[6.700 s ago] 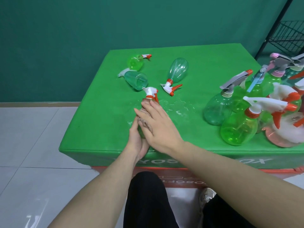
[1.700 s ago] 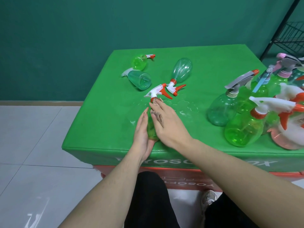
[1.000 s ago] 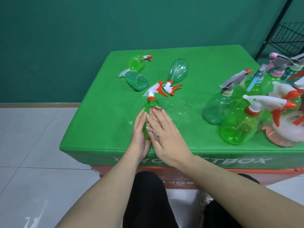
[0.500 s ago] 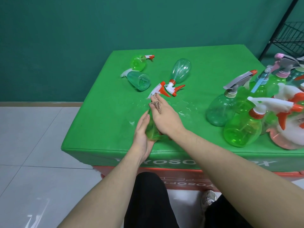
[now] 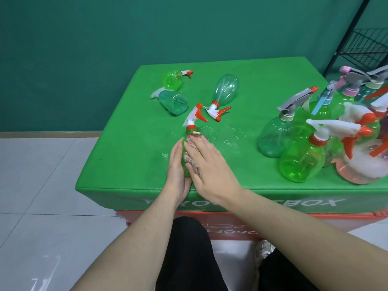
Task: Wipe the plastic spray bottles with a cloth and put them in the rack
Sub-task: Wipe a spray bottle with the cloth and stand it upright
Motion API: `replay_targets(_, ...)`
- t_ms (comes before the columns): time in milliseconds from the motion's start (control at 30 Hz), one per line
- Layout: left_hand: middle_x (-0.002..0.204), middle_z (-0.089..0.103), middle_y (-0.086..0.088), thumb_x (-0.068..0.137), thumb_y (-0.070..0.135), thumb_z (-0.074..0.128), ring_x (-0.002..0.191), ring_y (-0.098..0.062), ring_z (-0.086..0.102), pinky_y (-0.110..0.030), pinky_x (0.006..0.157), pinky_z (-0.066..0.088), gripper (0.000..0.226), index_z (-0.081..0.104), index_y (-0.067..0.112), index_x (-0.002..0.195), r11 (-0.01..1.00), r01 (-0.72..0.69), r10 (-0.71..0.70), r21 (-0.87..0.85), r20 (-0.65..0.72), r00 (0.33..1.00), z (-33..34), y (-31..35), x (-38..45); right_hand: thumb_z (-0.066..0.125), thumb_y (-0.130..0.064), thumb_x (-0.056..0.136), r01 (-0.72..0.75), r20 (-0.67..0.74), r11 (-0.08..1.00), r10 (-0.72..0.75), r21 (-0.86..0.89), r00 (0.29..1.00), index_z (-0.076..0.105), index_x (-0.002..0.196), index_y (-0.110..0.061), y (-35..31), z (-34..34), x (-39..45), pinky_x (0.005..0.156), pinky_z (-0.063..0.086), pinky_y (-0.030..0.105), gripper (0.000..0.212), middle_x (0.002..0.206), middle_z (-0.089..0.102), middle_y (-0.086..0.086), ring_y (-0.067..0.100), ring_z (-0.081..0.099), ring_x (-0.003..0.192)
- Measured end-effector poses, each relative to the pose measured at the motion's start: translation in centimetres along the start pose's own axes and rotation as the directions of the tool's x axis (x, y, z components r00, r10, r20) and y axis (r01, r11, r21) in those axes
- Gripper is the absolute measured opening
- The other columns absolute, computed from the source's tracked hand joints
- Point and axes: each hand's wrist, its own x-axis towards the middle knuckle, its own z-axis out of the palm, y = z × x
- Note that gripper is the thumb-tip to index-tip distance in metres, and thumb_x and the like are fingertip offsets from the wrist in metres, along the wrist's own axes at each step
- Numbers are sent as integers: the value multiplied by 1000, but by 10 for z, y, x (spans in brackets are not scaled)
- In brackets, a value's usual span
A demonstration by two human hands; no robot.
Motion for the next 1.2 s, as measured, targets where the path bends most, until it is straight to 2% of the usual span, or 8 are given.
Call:
replay_targets(67, 143, 59, -14, 85, 59, 73, 132, -29, 58, -50, 116, 41, 80, 45, 18, 149, 1000, -15, 15, 0, -21, 1000, -1, -1, 1, 29, -39, 105, 27, -7, 1000, -27, 1, 1000, 33, 158, -14, -1, -1, -9, 127, 1, 33, 59, 167, 24, 5, 21, 9, 157)
replay_targets(200, 133, 66, -17, 86, 55, 65, 122, -34, 65, -50, 107, 50, 69, 46, 20, 143, 999, -34, 34, 10, -35, 999, 3, 0, -2, 31, -36, 106, 102, 22, 992, -100, -74, 995, 30, 159, -11, 0, 5, -25, 126, 15, 48, 59, 167, 22, 9, 27, 6, 157)
replay_targets(400, 141, 58, -24, 79, 59, 81, 132, -38, 57, -56, 115, 39, 98, 39, 8, 151, 1000, -2, 2, -16, 27, 1000, 0, 1, 0, 31, -37, 107, 56, -14, 998, -55, 34, 998, 30, 159, -17, 1, 2, -18, 128, 11, 42, 56, 168, 22, 3, 19, 4, 157)
replay_targets(567, 143, 60, -7, 90, 48, 68, 133, -21, 57, -38, 103, 52, 70, 48, 16, 149, 999, -18, 14, 40, 84, 996, 2, 2, -4, 28, -41, 108, -66, -28, 990, 70, 125, 997, 29, 159, -19, 6, 3, 14, 126, 15, 45, 56, 168, 20, 1, 18, 7, 157)
replay_targets(700, 141, 62, -10, 95, 42, 59, 128, -28, 61, -50, 104, 51, 59, 49, 19, 148, 1000, 1, -2, 12, 92, 996, 6, 6, -6, 28, -45, 107, -197, -13, 954, 205, 227, 979, 30, 159, -23, 7, -3, 43, 127, 14, 46, 56, 168, 21, -2, 18, 14, 155)
replay_targets(867, 138, 64, -13, 100, 36, 53, 125, -29, 63, -45, 94, 58, 51, 48, 16, 147, 999, 7, -5, -40, 57, 998, 7, 6, -7, 34, -43, 108, -390, 12, 793, 435, 468, 900, 36, 156, -25, 5, -5, 59, 123, 24, 41, 52, 160, 35, -9, 11, 30, 145)
replay_targets(1033, 135, 66, -10, 103, 32, 50, 120, -25, 66, -40, 85, 60, 45, 49, 19, 147, 995, 30, -25, -95, 53, 998, 7, 9, -9, 33, -37, 110, -299, -14, 860, 335, 414, 942, 36, 157, -24, -5, -6, 42, 125, 16, 30, 50, 164, 31, -9, 8, 24, 150)
replay_targets(1200, 134, 66, -14, 102, 38, 48, 122, -26, 65, -34, 85, 60, 49, 50, 17, 147, 994, 30, -29, -104, 16, 999, 6, 10, -10, 32, -35, 108, -114, -56, 965, 130, 235, 990, 32, 158, -17, 3, 4, 13, 127, 17, 38, 53, 166, 27, 0, 12, 18, 154)
